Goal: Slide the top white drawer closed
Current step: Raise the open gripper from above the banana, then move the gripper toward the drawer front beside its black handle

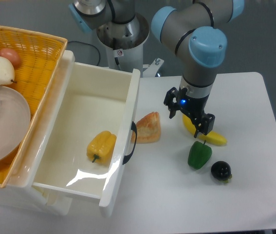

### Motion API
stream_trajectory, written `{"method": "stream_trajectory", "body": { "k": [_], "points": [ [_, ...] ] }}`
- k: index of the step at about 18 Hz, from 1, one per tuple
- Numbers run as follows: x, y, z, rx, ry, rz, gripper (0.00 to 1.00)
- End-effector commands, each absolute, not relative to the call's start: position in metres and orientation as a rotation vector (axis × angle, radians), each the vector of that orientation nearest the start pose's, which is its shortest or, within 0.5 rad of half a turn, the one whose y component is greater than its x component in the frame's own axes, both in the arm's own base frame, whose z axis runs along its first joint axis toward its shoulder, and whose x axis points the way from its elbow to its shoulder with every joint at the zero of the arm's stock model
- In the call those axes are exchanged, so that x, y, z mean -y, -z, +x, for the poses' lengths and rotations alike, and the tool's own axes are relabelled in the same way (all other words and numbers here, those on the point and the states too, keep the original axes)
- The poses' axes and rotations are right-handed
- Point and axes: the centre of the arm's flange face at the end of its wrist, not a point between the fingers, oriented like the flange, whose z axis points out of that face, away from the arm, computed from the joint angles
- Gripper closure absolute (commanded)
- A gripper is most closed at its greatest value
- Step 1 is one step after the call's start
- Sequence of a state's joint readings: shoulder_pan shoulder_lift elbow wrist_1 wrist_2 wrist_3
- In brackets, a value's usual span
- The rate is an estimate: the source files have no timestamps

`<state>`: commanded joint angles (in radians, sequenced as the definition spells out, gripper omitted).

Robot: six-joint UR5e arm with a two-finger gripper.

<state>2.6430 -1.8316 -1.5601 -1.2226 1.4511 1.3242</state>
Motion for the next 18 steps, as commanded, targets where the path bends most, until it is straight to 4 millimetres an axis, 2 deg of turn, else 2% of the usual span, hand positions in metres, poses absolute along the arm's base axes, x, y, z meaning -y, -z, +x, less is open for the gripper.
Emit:
{"method": "stream_trajectory", "body": {
  "k": [4, 6, 11, 16, 18],
  "points": [
    [-0.416, -0.385, -0.463, 0.008, -0.053, -2.983, 0.00],
    [-0.419, -0.385, -0.465, 0.063, -0.054, -2.980, 0.00],
    [-0.426, -0.367, -0.469, 0.271, -0.004, -2.979, 0.00],
    [-0.453, -0.337, -0.476, 0.568, 0.002, -2.960, 0.00],
    [-0.469, -0.331, -0.470, 0.561, -0.008, -2.976, 0.00]
  ]
}}
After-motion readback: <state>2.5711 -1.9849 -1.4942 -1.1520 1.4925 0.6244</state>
